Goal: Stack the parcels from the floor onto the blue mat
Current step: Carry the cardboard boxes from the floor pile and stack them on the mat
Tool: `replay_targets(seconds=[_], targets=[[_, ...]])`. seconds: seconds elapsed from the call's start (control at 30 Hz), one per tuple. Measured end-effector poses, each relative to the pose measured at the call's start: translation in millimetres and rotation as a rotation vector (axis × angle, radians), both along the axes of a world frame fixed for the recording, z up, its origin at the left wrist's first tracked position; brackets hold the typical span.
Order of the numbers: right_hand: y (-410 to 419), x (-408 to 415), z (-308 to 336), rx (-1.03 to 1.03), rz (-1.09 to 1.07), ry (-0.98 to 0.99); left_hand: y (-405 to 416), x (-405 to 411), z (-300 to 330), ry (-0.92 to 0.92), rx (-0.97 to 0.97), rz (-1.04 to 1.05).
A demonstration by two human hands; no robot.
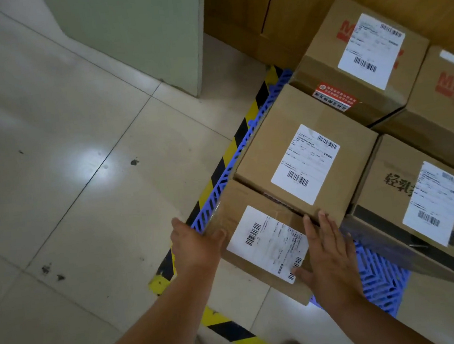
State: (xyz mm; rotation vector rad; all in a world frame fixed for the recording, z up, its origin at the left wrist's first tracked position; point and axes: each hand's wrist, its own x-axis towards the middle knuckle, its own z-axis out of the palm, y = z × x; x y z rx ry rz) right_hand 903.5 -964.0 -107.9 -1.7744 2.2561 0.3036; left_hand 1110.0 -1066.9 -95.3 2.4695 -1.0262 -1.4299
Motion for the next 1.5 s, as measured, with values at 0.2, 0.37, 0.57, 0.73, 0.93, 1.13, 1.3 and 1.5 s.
replay_targets(seconds=[0.2,0.37,0.57,0.73,0.93,1.13,1.3,1.5], targets=[[-52.0,-0.4,20.5,0.066,-0.018,-0.012,22.5,-5.5,-9.5,0.207,0.234,0.445],[-81.6,2.4,13.6,0.185,-0.001,-0.063,25.3,-15.3,-7.3,0.375,0.249,0.566],[-83.4,1.9,14.0,0.203,-0.023,-0.087,20.4,-17.7,-8.3,0.395,0.246,0.555],[-87.9,-0.6,27.9,0.149,-0.046,-0.119,15.8,-24.1,-3.9,0.116,0.108,0.326],[-148.5,-40.8,63.7,-0.107,-0.023,-0.006,-20.2,-34.8,12.2,-0.250,-0.287,-0.912],[-217.9,-100.0,84.6,-0.070,-0.040,0.181,-46.7,-45.4,9.7,-0.364,-0.310,-1.638],[-226.1,-109.2,78.6,0.074,-0.090,0.103,-48.2,-51.2,8.6,-0.405,-0.242,-1.683],[-227.0,-110.4,78.6,0.075,-0.110,0.055,-45.8,-50.1,4.8,-0.428,-0.268,-1.661]])
